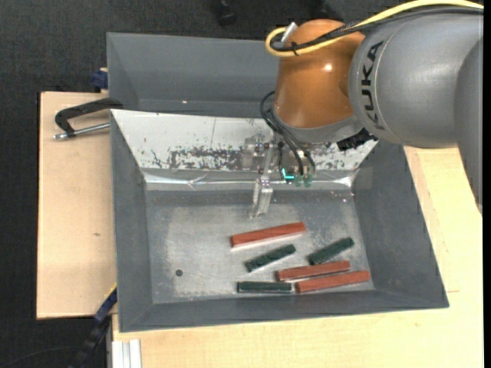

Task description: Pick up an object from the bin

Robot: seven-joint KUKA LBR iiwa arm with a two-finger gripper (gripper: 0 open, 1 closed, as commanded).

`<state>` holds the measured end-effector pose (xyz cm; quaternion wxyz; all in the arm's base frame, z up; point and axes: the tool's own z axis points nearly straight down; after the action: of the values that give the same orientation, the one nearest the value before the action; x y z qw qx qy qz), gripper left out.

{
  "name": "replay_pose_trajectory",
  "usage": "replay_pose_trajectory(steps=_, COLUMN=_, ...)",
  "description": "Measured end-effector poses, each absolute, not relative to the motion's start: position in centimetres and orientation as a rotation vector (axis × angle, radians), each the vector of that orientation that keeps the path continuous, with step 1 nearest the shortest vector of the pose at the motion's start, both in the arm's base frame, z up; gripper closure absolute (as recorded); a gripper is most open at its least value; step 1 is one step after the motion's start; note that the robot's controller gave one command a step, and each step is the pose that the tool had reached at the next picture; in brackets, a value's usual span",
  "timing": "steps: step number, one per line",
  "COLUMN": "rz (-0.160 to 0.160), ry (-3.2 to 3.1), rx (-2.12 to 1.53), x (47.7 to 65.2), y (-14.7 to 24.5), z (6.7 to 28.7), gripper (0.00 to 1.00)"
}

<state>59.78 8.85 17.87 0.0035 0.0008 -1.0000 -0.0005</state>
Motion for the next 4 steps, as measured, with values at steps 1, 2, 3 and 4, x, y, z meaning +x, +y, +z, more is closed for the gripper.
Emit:
replay_pose_trajectory(steps=1, rz=-0.001, ry=-3.11, rx=0.408, x=54.6, y=3.5, z=6.8, gripper=0.0)
replay_pose_trajectory(steps=2, rz=-0.002, ry=-3.139, rx=0.279, x=56.9, y=3.0, z=10.2, gripper=0.0)
replay_pose_trajectory(steps=3, rz=-0.002, ry=-3.127, rx=0.335, x=56.5, y=3.2, z=10.1, gripper=0.0)
replay_pose_trajectory(steps=4, rz=-0.003, ry=-3.129, rx=0.263, x=55.5, y=3.1, z=7.0, gripper=0.0)
